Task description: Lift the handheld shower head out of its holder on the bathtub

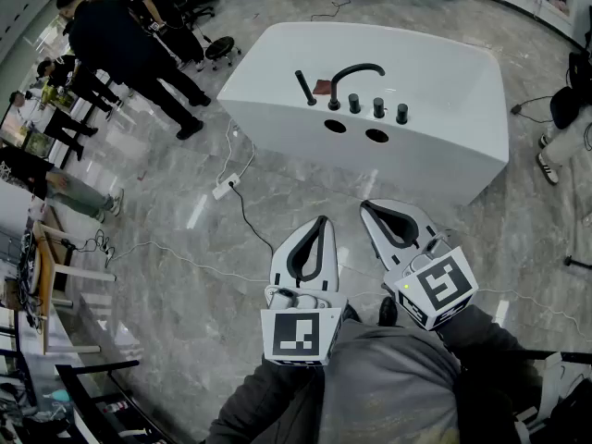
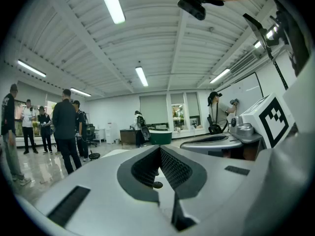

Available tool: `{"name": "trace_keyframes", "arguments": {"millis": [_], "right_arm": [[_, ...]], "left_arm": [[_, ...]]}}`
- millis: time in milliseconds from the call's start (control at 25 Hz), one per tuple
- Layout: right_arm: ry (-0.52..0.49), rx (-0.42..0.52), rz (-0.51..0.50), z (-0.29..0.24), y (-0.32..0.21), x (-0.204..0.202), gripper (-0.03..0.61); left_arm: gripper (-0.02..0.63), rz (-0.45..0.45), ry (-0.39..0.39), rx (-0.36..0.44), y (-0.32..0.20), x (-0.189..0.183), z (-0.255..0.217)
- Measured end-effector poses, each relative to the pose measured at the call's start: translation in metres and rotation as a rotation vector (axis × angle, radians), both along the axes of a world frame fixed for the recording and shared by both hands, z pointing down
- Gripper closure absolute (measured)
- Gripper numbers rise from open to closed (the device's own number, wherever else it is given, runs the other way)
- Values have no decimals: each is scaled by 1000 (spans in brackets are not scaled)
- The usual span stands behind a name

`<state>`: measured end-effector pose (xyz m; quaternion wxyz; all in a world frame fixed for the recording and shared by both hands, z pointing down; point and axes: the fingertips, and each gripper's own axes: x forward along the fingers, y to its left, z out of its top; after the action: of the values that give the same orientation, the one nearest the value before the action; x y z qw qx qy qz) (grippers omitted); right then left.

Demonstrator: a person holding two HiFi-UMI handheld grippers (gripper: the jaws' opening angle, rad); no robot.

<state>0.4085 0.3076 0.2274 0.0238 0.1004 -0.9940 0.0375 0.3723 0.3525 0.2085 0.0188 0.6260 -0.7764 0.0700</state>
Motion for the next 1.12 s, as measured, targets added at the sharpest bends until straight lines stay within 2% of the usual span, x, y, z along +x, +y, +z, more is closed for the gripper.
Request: {"name": "trace_keyframes", "arguments": {"millis": [480, 680, 1000, 1120], "right_arm": [[-32, -45, -13, 10, -29, 28, 575], [12, -76, -56, 25, -35, 35, 574], [41, -97, -60, 42, -45, 18, 574], [57, -93, -57, 49, -54, -1, 574]], "left_arm": [[611, -1, -4, -35, -33, 29, 12], [611, 6, 1, -55, -43, 39, 23], [611, -66, 42, -87, -38, 4, 46], [611, -61, 57, -80, -45, -16, 60]]}}
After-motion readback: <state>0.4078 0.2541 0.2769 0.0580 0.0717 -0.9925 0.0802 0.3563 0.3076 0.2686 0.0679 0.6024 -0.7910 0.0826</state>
